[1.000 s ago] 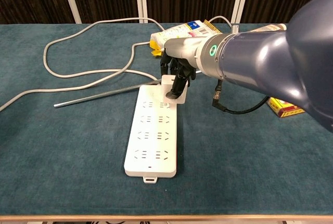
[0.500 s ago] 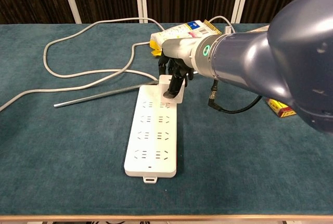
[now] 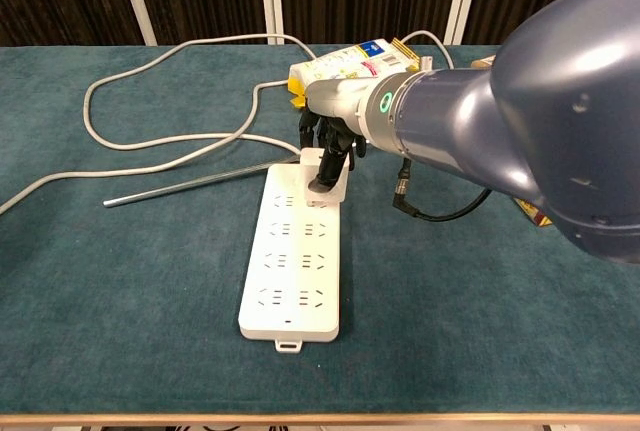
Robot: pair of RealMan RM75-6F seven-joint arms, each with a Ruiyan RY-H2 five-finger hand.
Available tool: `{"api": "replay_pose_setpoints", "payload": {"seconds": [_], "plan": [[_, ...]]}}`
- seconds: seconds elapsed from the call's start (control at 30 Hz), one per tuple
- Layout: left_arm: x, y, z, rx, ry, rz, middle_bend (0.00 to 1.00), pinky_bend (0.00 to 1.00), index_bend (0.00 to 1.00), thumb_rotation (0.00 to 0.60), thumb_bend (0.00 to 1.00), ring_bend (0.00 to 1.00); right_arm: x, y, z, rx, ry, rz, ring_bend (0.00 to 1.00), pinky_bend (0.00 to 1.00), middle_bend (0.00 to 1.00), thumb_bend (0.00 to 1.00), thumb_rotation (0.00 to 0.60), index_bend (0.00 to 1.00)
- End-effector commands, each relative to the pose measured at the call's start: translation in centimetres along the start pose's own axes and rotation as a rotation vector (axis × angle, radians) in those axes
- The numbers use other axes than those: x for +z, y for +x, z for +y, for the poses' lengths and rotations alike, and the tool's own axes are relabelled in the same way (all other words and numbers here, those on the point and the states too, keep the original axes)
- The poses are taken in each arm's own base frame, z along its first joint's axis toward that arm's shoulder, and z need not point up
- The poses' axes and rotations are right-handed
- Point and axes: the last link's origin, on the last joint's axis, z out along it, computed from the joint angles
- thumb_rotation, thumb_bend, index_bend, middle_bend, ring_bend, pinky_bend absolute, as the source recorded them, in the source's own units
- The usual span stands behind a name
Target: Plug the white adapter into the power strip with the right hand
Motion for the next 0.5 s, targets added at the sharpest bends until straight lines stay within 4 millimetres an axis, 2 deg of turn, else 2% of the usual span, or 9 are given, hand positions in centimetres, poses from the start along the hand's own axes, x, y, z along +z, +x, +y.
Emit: {"api": "replay_pose_setpoints", "payload": {"seconds": [0.03, 0.5], "plan": [[-0.01, -0.01, 0.02, 0.000, -0.001, -0.001, 0.00, 0.00, 0.18, 0.600, 0.09, 0.00, 0.05, -0.04, -0.03, 0.001, 0.001, -0.001, 0.53, 0.36, 0.52, 0.50, 0.600, 0.60], [0.04, -0.01, 0.00, 0.002, 0.002, 0.002, 0.00, 0.00, 0.18, 0.600, 0.09, 0.00, 0.35, -0.27, 0.00, 0.000, 0.000, -0.004, 0.53, 0.37, 0.52, 0.50, 0.600, 0.61]]}}
